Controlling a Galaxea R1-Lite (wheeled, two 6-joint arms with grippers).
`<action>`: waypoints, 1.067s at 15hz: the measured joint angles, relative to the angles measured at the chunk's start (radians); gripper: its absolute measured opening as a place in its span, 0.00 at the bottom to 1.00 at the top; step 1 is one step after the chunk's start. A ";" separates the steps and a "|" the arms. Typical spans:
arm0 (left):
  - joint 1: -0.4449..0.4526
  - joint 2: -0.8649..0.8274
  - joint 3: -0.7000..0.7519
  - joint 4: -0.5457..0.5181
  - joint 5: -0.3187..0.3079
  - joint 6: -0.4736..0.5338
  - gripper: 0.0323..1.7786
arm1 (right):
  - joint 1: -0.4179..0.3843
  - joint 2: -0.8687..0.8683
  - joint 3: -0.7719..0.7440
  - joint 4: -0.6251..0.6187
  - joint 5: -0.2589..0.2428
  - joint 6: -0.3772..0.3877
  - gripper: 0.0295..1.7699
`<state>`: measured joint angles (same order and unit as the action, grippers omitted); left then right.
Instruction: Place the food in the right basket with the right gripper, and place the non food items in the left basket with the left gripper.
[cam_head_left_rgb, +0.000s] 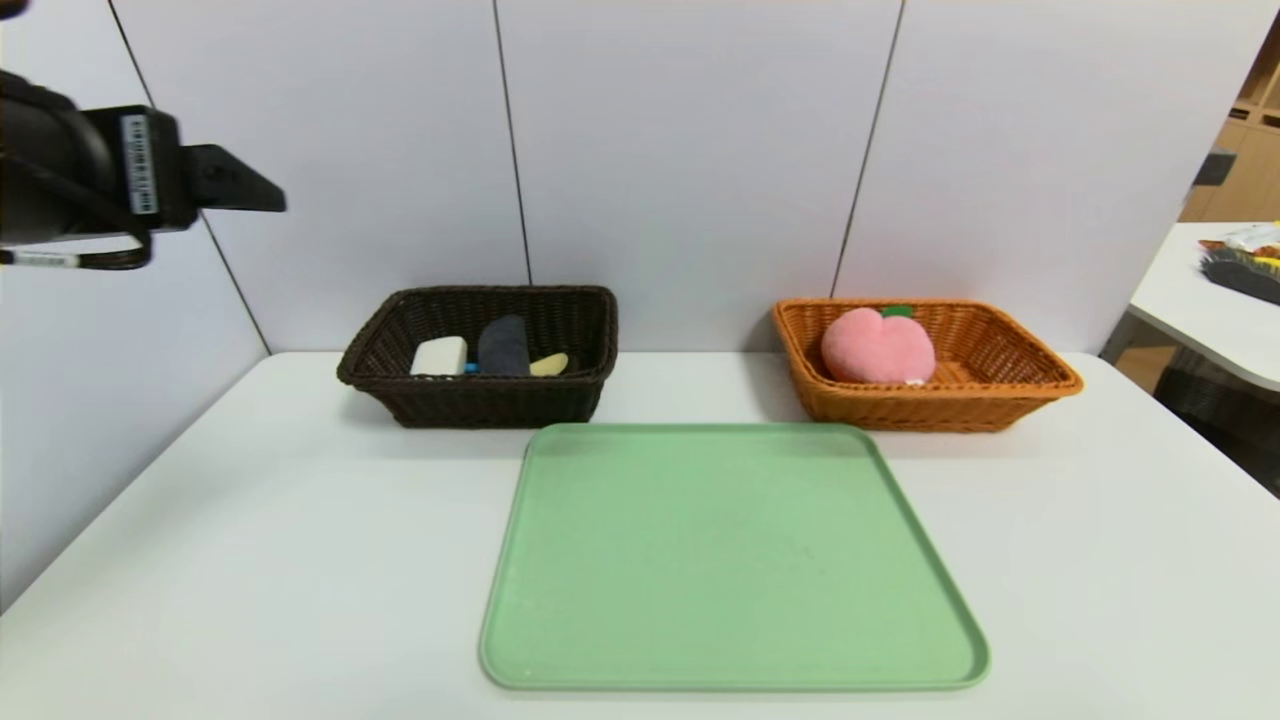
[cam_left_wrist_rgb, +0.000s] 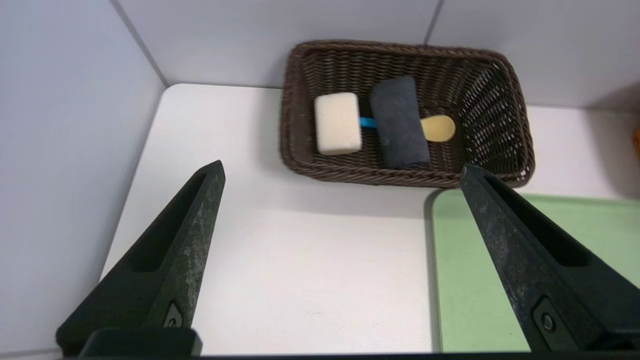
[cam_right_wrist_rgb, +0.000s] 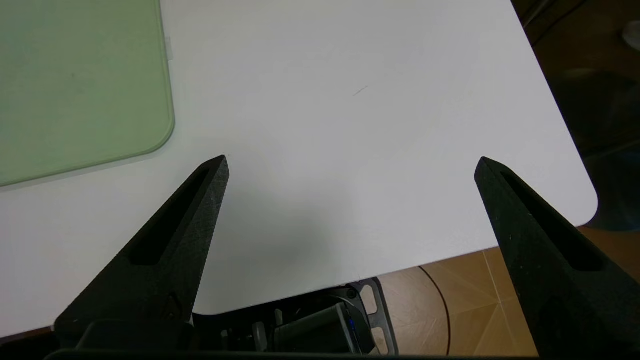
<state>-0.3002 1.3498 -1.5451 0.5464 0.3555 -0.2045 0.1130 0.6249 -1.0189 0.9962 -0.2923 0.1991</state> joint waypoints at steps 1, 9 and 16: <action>0.032 -0.064 0.063 0.000 0.002 -0.009 0.94 | -0.001 -0.042 0.023 0.002 0.000 -0.005 0.96; 0.196 -0.728 0.612 0.019 0.090 0.129 0.95 | -0.003 -0.327 0.141 0.000 -0.001 -0.070 0.96; 0.264 -1.114 0.831 0.106 0.042 0.213 0.95 | -0.130 -0.415 0.164 -0.053 0.155 -0.190 0.96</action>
<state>-0.0364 0.2355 -0.7143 0.6528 0.3977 0.0089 -0.0172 0.2096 -0.8553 0.9428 -0.1374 0.0089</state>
